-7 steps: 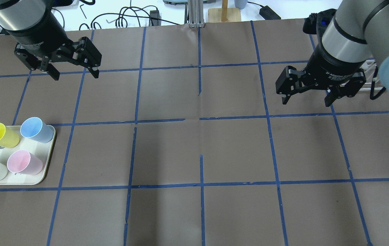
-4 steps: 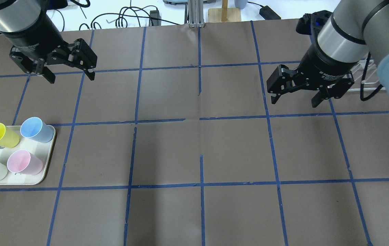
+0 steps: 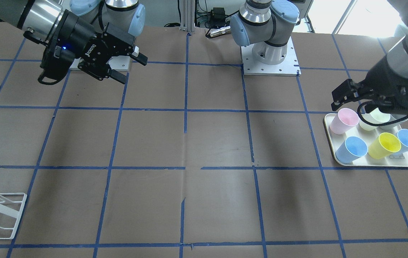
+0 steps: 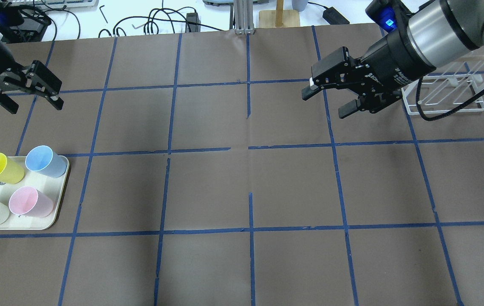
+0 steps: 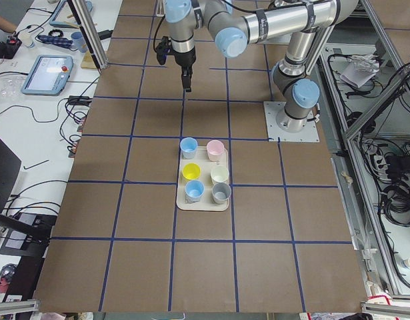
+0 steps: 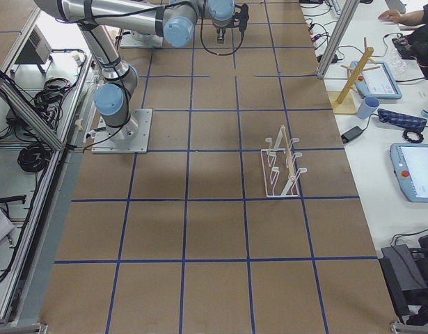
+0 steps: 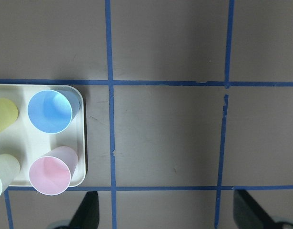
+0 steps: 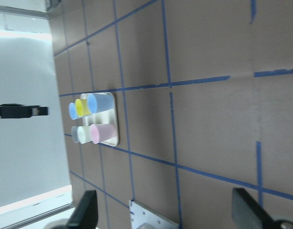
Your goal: Transfer IKEA cup to right arm and place on rack
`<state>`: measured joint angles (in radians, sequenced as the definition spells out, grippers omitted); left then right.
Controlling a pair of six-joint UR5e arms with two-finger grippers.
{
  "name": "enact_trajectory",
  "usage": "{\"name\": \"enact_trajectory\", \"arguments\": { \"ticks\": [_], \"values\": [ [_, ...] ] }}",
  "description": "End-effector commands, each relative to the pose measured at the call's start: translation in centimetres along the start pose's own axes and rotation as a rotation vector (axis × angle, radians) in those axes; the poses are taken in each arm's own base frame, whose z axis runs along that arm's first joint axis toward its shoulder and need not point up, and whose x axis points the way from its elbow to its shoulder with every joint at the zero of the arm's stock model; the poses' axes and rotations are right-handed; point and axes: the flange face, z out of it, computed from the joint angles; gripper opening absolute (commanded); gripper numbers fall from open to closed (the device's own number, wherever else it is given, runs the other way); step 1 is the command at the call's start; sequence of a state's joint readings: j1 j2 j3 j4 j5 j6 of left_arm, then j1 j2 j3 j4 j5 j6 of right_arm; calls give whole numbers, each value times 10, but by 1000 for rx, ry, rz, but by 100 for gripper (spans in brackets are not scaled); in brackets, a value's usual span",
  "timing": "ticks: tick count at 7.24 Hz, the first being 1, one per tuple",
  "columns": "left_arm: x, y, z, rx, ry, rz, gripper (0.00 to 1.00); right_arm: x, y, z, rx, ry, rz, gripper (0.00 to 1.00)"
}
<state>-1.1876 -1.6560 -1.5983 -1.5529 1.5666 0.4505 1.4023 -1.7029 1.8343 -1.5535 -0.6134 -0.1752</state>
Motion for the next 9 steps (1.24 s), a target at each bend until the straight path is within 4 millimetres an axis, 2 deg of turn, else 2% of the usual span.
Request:
{"name": "enact_trajectory", "arguments": {
  "ticks": [1, 2, 3, 4, 5, 6, 7, 8, 9],
  "values": [
    [-66, -10, 54, 7, -2, 57, 100, -1, 4, 13, 41, -300, -12, 100],
    [-92, -6, 68, -9, 12, 71, 100, 0, 4, 15, 50, -360, -3, 100],
    [-108, -1, 79, -11, 10, 59, 100, 3, 7, 21, 71, -500, 37, 100],
    [-111, 8, 97, -52, -11, 54, 100, 8, 9, 26, 101, -648, 82, 100],
    [-116, 25, 121, -49, -20, 31, 100, 13, 12, 30, 98, -655, 93, 100],
    [-132, 51, 155, -59, -29, 13, 100, 12, 14, 32, 96, -619, 49, 100],
    [-155, 68, 167, -54, -46, 55, 100, 17, 19, 39, 68, -505, 12, 100],
    [-157, 75, 175, -67, -31, 66, 100, 16, 22, 44, 52, -488, 10, 100],
    [-149, 80, 175, -67, -31, 72, 100, 10, 25, 48, 40, -489, -3, 100]
  ]
}}
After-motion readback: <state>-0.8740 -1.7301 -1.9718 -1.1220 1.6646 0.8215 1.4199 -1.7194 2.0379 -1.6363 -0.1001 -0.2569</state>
